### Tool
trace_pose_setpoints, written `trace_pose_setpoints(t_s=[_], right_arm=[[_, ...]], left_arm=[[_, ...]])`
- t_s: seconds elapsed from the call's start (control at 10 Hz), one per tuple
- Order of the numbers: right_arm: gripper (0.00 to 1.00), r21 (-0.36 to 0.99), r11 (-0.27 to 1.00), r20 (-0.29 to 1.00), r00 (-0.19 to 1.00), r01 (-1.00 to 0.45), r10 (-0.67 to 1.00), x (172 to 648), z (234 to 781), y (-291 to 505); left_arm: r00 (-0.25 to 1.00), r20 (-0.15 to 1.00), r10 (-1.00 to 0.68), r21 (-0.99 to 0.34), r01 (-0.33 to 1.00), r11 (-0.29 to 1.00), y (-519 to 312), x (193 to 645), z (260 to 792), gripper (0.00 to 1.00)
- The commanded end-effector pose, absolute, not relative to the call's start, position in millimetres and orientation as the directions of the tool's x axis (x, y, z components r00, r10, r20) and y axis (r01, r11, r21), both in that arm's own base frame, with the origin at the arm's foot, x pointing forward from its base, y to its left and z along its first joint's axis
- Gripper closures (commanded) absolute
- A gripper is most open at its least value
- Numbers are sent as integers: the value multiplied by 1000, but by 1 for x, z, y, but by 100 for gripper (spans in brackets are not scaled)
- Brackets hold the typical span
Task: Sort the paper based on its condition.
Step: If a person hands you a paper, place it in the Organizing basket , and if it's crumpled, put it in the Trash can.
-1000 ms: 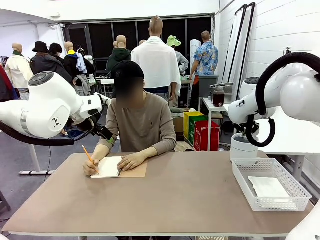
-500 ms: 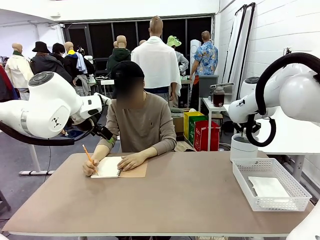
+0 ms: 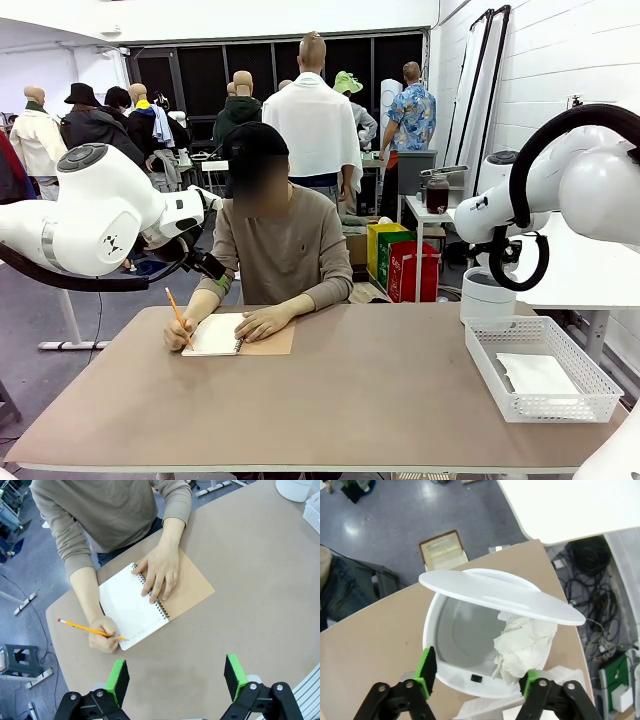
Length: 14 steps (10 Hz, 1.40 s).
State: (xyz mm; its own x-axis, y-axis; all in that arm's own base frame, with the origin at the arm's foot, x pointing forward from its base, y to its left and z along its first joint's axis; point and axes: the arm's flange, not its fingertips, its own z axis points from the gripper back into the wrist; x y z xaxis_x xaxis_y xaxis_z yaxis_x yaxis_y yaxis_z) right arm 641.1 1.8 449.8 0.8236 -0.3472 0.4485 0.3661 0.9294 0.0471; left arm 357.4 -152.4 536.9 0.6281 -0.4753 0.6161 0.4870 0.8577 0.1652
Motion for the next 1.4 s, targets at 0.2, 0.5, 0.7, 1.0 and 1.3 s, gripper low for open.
trace_pose_setpoints(t_s=[0.2, 0.5, 0.7, 1.0, 1.3], right_arm=[[0, 126, 943, 318, 889, 306, -331, 639, 455, 15], [0, 132, 949, 304, 900, 285, -313, 637, 457, 19], [0, 109, 947, 334, 886, 301, -321, 634, 460, 19], [0, 129, 947, 319, 892, 294, -321, 632, 456, 20], [0, 129, 947, 319, 892, 294, -321, 632, 456, 20]], left_arm=[[627, 615, -478, 167, 489, 856, -152, 357, 537, 0], [627, 615, -478, 167, 489, 856, -152, 357, 537, 0], [627, 615, -478, 167, 489, 856, -152, 357, 537, 0], [627, 615, -478, 167, 489, 856, -152, 357, 537, 0], [627, 615, -478, 167, 489, 856, -152, 357, 537, 0]])
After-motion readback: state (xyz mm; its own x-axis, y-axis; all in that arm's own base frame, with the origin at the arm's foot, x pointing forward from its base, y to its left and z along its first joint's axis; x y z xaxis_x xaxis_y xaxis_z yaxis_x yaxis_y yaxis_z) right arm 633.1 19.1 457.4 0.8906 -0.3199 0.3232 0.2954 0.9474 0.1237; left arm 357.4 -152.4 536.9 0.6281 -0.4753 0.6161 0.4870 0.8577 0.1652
